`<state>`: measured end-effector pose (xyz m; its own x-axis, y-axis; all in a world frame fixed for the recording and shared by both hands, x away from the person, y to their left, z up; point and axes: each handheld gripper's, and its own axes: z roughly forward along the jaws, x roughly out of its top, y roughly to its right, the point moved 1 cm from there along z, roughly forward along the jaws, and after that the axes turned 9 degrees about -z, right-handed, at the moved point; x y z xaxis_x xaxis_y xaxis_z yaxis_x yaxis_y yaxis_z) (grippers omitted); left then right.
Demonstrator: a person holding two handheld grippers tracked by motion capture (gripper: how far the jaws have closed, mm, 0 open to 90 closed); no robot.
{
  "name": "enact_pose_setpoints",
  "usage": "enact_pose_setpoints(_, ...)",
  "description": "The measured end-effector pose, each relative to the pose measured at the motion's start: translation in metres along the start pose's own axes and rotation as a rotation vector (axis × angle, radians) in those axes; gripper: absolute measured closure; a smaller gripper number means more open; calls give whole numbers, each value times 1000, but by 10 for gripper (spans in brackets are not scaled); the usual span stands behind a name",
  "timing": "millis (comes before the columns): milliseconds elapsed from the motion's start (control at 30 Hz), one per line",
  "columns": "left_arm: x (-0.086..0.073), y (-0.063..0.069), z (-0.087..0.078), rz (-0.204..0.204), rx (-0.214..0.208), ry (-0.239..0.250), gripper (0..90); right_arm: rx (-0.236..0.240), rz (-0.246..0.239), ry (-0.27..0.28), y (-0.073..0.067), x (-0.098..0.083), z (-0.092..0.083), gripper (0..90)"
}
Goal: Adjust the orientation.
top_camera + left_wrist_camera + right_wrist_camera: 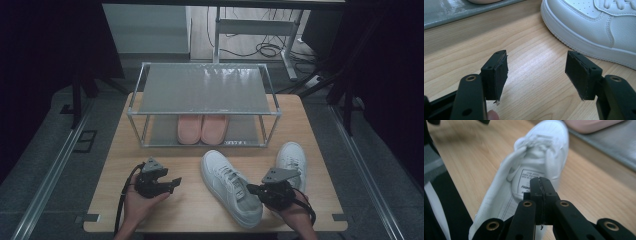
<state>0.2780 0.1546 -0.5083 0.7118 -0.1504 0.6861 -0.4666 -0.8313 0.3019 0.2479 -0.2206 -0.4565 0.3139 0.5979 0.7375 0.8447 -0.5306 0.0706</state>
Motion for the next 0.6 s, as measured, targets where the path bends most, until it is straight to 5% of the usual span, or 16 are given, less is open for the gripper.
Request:
enact_pose_setpoints(267,0,-3,0,-8,9,-3,349,-38,56,61,18,-6,-23,900)
enact_pose_setpoints(600,-1,-3,-1,-6,10,-5,347,-30,63,65,21,-7,-19,855)
